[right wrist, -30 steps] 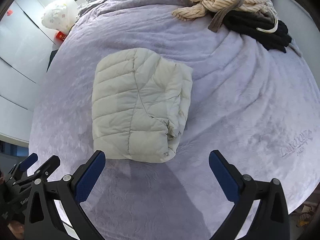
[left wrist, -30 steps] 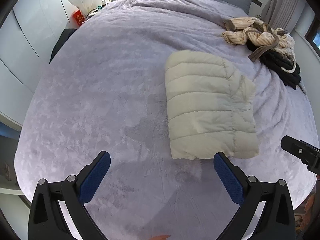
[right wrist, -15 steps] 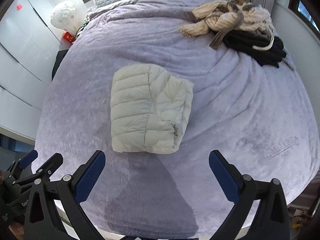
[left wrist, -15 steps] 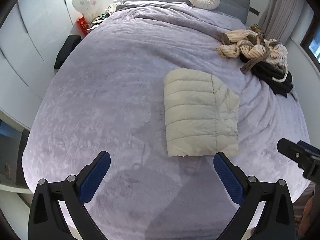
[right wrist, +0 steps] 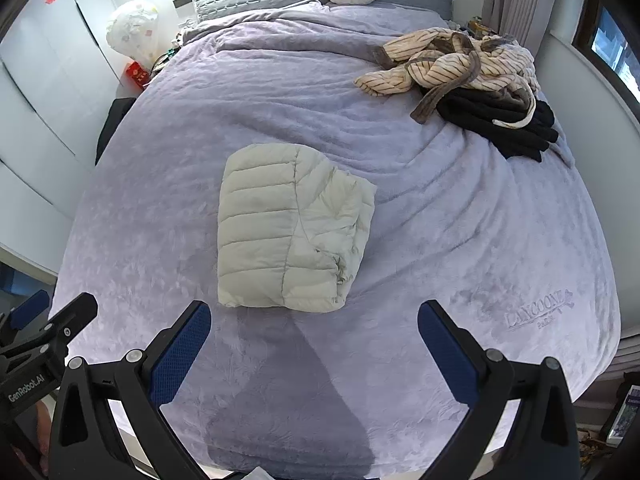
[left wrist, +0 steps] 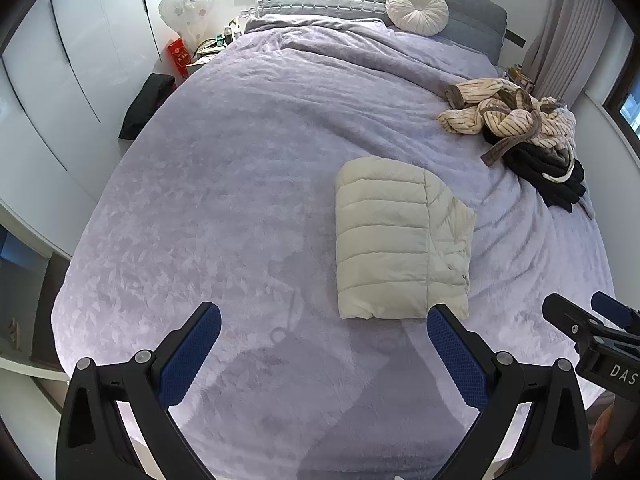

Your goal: Fold large clothes

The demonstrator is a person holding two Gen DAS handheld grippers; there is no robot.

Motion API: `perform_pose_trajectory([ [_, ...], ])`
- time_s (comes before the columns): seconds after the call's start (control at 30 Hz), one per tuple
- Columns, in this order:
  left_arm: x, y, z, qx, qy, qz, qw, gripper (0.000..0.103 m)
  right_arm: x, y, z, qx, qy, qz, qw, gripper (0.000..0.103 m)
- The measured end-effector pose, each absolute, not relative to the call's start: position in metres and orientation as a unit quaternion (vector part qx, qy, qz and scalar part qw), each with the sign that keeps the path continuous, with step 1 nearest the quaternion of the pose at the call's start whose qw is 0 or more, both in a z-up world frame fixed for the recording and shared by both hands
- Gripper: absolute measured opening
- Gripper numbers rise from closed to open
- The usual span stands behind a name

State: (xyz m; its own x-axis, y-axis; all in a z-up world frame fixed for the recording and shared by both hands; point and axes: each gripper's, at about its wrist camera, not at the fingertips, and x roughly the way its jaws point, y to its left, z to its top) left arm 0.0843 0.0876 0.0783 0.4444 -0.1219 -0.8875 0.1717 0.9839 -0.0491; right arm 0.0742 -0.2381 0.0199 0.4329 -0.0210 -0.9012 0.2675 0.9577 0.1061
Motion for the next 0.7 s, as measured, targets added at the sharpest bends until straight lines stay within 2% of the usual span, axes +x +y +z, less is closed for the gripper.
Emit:
perform_pose_trajectory([
  [0.7, 0.0857, 0.0839, 0.081, 0.029, 0.518, -0.093, 0.85, 0.103, 0.075, -0.2342, 0.0233, 0.117, 0.525, -0.083, 0.839, 0.103],
])
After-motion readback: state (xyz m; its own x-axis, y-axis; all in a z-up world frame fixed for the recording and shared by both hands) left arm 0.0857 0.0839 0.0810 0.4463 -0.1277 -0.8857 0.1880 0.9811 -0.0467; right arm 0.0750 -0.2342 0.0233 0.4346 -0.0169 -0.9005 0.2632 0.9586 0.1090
